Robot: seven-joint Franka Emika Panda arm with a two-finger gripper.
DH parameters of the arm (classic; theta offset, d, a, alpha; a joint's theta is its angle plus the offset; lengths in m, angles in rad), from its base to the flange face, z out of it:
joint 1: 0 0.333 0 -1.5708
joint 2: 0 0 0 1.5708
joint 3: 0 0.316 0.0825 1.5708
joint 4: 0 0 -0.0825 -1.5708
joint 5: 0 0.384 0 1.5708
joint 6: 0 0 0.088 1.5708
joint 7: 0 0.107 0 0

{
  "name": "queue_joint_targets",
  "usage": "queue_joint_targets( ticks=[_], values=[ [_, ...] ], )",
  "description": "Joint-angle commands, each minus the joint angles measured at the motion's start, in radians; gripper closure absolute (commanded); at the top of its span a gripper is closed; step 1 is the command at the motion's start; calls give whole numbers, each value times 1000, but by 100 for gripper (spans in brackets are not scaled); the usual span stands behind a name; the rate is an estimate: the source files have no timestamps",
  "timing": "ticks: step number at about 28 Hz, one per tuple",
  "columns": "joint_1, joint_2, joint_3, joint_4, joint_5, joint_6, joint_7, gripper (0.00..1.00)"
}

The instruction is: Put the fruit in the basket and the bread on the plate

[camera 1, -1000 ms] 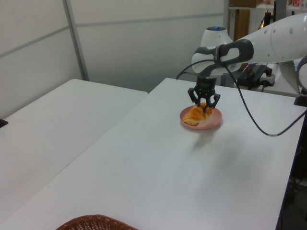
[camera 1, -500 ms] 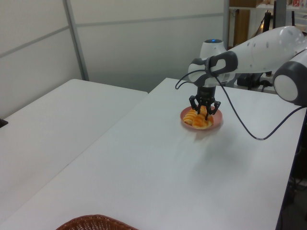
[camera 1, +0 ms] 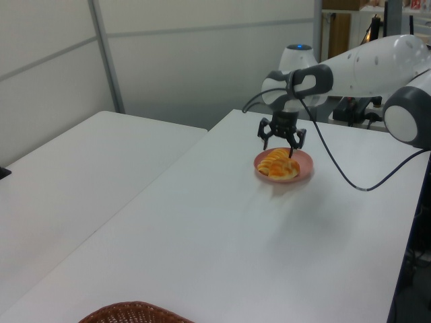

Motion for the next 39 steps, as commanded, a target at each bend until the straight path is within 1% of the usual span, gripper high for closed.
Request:
queue_joint_targets(
  ticks=[1, 3, 4, 5, 7, 9, 10, 14, 15, 17, 19, 20, 23, 27, 29, 31, 33, 37, 39],
  values=[
    [93, -80, -8, -9, 9, -160, -110, 0],
    [156, -92, -16, -9, 0, -203, -138, 0],
    [186, -98, -22, -10, -14, -219, -146, 0],
    [247, -106, -36, -12, -54, -246, -150, 0],
    [306, -115, -45, -10, -83, -280, -152, 0],
    [349, -126, -46, -10, -108, -312, -158, 0],
    [390, -132, -46, -10, -135, -344, -178, 0],
    [455, -176, -42, -10, -175, -390, -282, 0],
    [481, -193, -39, -9, -189, -441, -372, 0],
    [510, -210, -42, -7, -198, -485, -457, 0],
    [530, -232, -46, -7, -203, -504, -514, 0],
    [542, -262, -46, -7, -212, -507, -556, 0],
    [555, -298, -46, -6, -246, -524, -617, 0],
    [559, -339, -46, 7, -280, -558, -699, 0],
    [558, -353, -48, 8, -283, -570, -733, 0],
    [550, -368, -51, 8, -284, -579, -755, 0],
    [539, -388, -56, 8, -298, -587, -781, 0],
    [535, -397, -74, 10, -327, -617, -788, 0],
    [529, -406, -74, 10, -335, -618, -789, 0]
  ],
)
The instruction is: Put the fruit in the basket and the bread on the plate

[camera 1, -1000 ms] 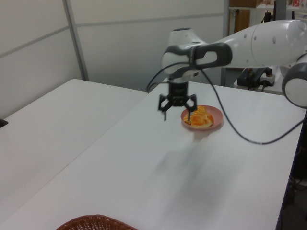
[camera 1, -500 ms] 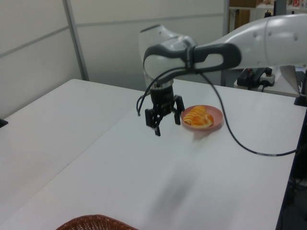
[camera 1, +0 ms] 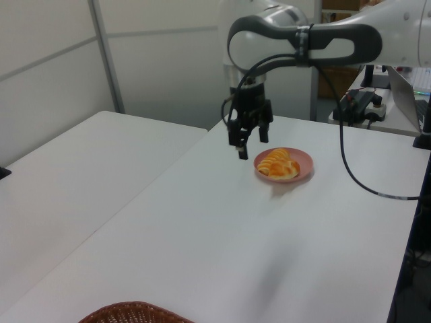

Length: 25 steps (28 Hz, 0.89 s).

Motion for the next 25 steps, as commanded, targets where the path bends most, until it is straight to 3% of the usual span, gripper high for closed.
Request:
queue_joint_targets(
  ticks=[1, 25],
  values=[
    [-8, -28, -13, -7, -32, -30, -30, 0],
    [-30, -25, -12, 22, -37, -41, -47, 0]
  ],
)
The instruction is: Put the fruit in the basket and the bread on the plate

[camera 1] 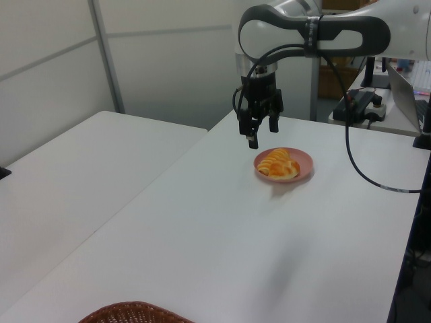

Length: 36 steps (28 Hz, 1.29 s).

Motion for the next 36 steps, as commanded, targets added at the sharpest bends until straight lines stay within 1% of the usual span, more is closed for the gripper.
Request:
queue_joint_targets(
  ticks=[1, 3, 4, 5, 8, 9, 11, 12, 19, 33, 36],
  values=[
    [-3, -5, 0, 22, -17, -32, -22, 0],
    [-17, -5, 9, 25, -15, -32, -24, 0],
    [-66, -6, 29, 26, -9, -34, -24, 0],
    [-95, -6, 60, 26, -7, -34, -24, 0],
    [-202, -8, 195, 28, -15, -34, -22, 0],
    [-267, -8, 260, 26, -15, -35, -22, 0],
    [-302, -9, 301, 26, -15, -35, -22, 0],
    [-313, -9, 310, 28, -15, -35, -22, 0],
    [-330, -8, 318, 40, -15, -34, -22, 0],
    [-332, -8, 318, 40, -15, -34, -24, 0],
    [-345, -6, 324, 40, -14, -32, -24, 0]
  ],
)
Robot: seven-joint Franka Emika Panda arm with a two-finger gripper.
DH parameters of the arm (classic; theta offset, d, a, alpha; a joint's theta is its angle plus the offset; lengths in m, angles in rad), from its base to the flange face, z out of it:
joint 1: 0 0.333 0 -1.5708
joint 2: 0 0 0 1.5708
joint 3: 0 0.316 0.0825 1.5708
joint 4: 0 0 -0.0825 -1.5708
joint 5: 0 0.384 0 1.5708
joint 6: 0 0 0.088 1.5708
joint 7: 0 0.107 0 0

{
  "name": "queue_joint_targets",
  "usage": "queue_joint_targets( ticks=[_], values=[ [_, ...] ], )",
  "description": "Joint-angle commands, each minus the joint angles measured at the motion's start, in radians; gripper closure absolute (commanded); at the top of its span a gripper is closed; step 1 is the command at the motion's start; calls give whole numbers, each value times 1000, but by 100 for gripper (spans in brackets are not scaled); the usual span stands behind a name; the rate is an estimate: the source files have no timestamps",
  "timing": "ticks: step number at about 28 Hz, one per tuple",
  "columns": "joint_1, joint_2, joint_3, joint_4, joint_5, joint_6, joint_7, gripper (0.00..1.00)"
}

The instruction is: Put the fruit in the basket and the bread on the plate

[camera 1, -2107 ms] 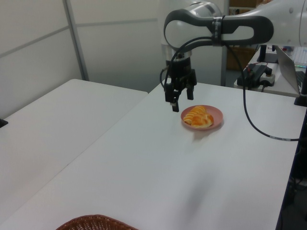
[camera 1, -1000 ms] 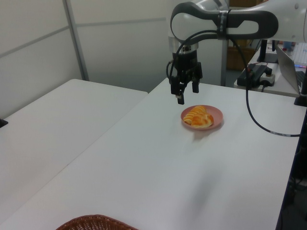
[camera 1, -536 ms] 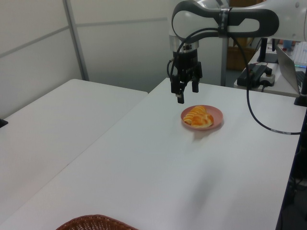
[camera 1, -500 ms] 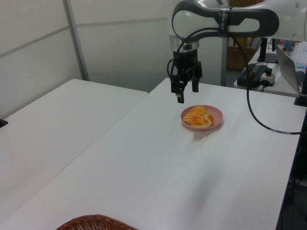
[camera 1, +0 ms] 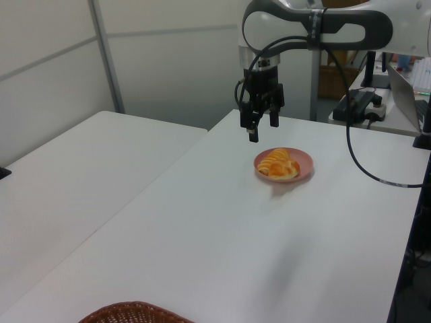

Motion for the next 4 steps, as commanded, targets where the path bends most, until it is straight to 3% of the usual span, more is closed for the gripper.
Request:
queue_joint_targets(
  ticks=[1, 4],
  values=[
    [-30, -5, 25, 13, -13, -32, -17, 0],
    [-55, -2, 57, 13, -15, -31, -17, 0]
  ],
)
